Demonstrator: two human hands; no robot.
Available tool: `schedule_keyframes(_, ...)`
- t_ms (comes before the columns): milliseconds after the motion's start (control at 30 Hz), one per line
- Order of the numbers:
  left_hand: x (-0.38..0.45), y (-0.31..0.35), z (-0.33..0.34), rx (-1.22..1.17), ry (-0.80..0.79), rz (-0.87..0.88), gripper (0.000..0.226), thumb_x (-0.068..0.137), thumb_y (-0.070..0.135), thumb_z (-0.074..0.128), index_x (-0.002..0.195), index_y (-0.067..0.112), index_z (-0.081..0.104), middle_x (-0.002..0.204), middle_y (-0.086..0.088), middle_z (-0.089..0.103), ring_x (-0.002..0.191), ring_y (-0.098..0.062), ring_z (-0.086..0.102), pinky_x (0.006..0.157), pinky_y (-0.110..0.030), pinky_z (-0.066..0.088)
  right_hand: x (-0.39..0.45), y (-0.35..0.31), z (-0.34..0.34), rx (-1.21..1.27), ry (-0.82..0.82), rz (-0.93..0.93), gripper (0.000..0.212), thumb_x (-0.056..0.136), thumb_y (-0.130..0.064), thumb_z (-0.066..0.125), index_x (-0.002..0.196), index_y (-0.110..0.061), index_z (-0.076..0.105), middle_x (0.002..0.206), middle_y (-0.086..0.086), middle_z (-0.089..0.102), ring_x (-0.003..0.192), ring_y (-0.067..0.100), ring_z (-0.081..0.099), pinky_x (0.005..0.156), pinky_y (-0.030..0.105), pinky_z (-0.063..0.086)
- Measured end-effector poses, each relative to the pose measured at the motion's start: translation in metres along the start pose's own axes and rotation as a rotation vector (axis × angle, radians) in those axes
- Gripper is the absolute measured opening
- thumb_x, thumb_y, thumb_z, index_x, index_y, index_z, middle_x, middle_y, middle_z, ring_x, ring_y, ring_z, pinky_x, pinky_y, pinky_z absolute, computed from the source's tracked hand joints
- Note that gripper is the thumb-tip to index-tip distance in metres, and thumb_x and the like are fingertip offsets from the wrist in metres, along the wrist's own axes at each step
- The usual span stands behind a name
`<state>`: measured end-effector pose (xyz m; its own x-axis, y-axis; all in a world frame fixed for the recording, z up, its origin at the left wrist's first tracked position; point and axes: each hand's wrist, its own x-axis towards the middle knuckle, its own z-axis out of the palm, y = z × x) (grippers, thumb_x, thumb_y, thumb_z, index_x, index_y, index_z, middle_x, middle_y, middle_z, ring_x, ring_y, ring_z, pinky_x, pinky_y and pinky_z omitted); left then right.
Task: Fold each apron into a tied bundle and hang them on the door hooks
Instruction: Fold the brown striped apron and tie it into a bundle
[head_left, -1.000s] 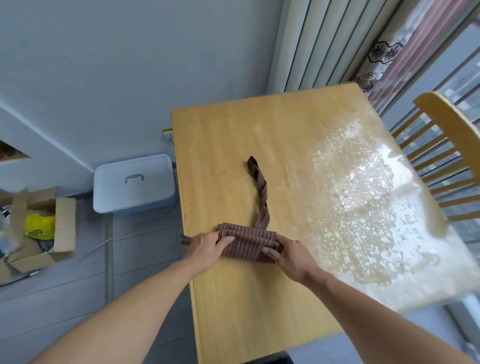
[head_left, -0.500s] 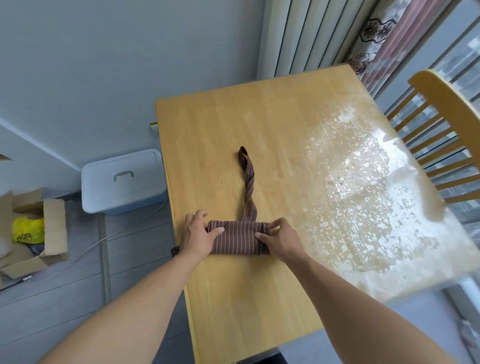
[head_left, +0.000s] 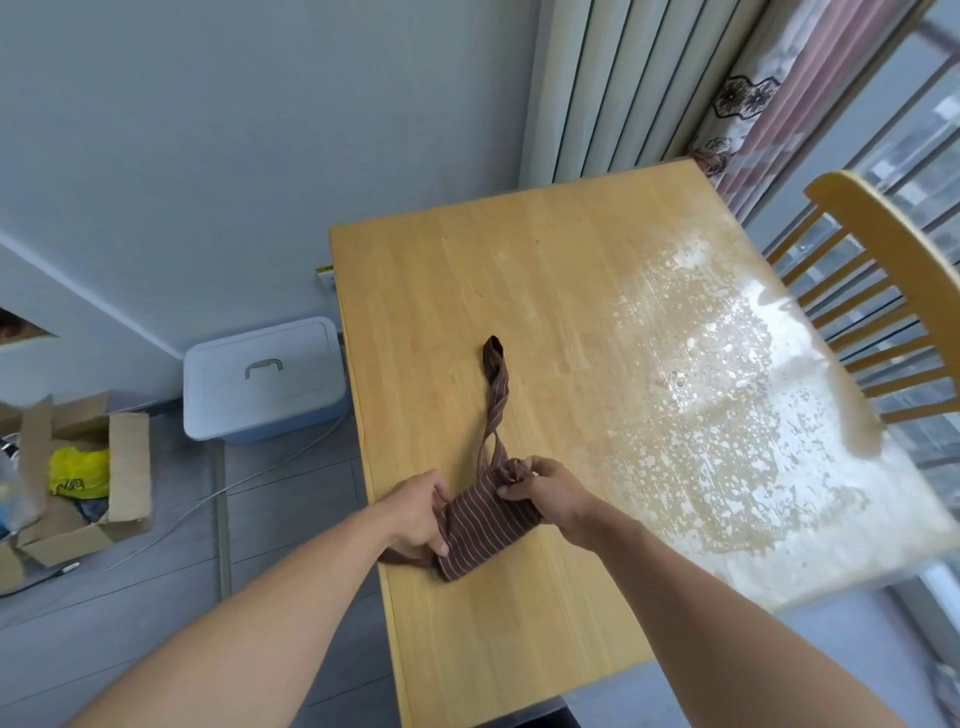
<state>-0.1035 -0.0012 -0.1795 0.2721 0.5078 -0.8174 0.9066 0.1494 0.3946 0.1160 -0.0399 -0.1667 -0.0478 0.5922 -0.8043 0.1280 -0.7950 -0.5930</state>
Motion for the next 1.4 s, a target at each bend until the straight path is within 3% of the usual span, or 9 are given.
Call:
schedule_keyframes(67, -0.013, 0.004, -0.008, -0.162, -0.130, 0.043, 0.099, 0.058, 0.024, 0.098, 0.141, 0.022, 0.044, 0.139, 0.004, 0.054, 0.127, -0.018, 0.054, 0.110, -0.037, 0.044, -0.012, -0.013, -0.004, -0.063, -0.060, -0.034, 0.025, 0.083, -0.011, 0.074, 0.103, -0.015, 0.059, 0.116, 0.014, 0.070, 0.111, 0.032, 0.065, 0.097, 0.049, 0.056)
schedule_keyframes(167, -0.037, 0.017, -0.019, -0.579, -0.384, 0.097, 0.074, 0.071, 0.044, 0.088, 0.132, 0.011, 0.062, 0.125, -0.005, 0.071, 0.120, -0.021, 0.065, 0.113, -0.039, 0.041, -0.032, -0.038, -0.013, -0.074, -0.156, -0.048, 0.031, 0.088, -0.005, 0.070, 0.118, -0.009, 0.061, 0.118, 0.014, 0.071, 0.112, 0.031, 0.067, 0.092, 0.043, 0.057)
schedule_keyframes(433, -0.085, 0.060, -0.031, -0.993, 0.091, 0.234, 0.043, 0.087, 0.040, 0.076, 0.117, 0.011, 0.069, 0.102, -0.009, 0.078, 0.097, -0.026, 0.075, 0.090, -0.040, 0.059, -0.074, -0.084, -0.007, 0.258, 0.124, -0.193, 0.090, 0.061, -0.042, 0.096, 0.132, -0.010, 0.053, 0.122, 0.014, 0.070, 0.104, 0.028, 0.073, 0.090, 0.046, 0.061)
schedule_keyframes(533, -0.101, 0.073, -0.037, -1.022, 0.259, 0.263, 0.038, 0.088, 0.045, 0.074, 0.115, 0.019, 0.068, 0.100, -0.006, 0.078, 0.094, -0.025, 0.075, 0.086, -0.041, 0.062, -0.096, -0.083, 0.016, 0.289, 0.045, -0.213, 0.081, 0.073, -0.032, 0.092, 0.137, -0.011, 0.048, 0.124, 0.013, 0.069, 0.110, 0.029, 0.070, 0.096, 0.048, 0.058)
schedule_keyframes(700, -0.126, 0.075, -0.043, -1.127, 0.173, 0.155, 0.053, 0.084, 0.062, 0.070, 0.113, 0.017, 0.071, 0.099, -0.010, 0.078, 0.093, -0.032, 0.075, 0.088, -0.049, 0.061, -0.127, -0.071, 0.038, 0.188, 0.141, -0.366, 0.077, 0.075, -0.010, 0.089, 0.139, -0.011, 0.047, 0.118, 0.012, 0.071, 0.105, 0.028, 0.073, 0.092, 0.049, 0.059)
schedule_keyframes(833, -0.141, 0.085, -0.043, -1.136, 0.147, 0.072, 0.055, 0.087, 0.064, 0.065, 0.110, 0.015, 0.068, 0.099, -0.011, 0.077, 0.093, -0.030, 0.073, 0.079, -0.041, 0.061, -0.146, -0.063, 0.037, 0.004, 0.213, -0.553, 0.107, 0.080, -0.011, 0.086, 0.152, -0.051, 0.018, 0.123, 0.006, 0.069, 0.104, 0.021, 0.073, 0.082, 0.040, 0.063)
schedule_keyframes(1033, -0.165, 0.105, -0.041, -1.064, 0.232, 0.072, 0.039, 0.087, 0.047, 0.074, 0.100, 0.013, 0.063, 0.095, -0.011, 0.072, 0.084, -0.025, 0.069, 0.061, -0.031, 0.054, -0.178, -0.064, 0.026, -0.510, 0.370, -0.637, 0.085, 0.080, -0.010, 0.085, 0.149, -0.038, 0.045, 0.133, -0.009, 0.061, 0.121, 0.010, 0.059, 0.106, 0.035, 0.051)
schedule_keyframes(1267, -0.187, 0.140, -0.045, -0.981, 0.270, 0.081, 0.030, 0.092, 0.033, 0.067, 0.107, 0.007, 0.069, 0.104, -0.009, 0.073, 0.081, -0.019, 0.064, 0.055, -0.028, 0.039, -0.188, -0.083, 0.009, -0.822, 0.591, -0.696, 0.069, 0.076, -0.010, 0.082, 0.139, -0.024, 0.056, 0.119, -0.001, 0.067, 0.106, 0.017, 0.063, 0.087, 0.026, 0.055)
schedule_keyframes(1400, -0.204, 0.167, -0.052, -0.936, 0.297, 0.096, 0.021, 0.093, 0.028, 0.060, 0.098, 0.008, 0.067, 0.099, -0.008, 0.069, 0.082, -0.019, 0.060, 0.056, -0.029, 0.034, -0.194, -0.089, -0.010, -0.958, 0.733, -0.798, 0.041, 0.080, -0.035, 0.081, 0.116, -0.025, 0.066, 0.102, -0.007, 0.056, 0.101, 0.017, 0.053, 0.081, 0.025, 0.046)
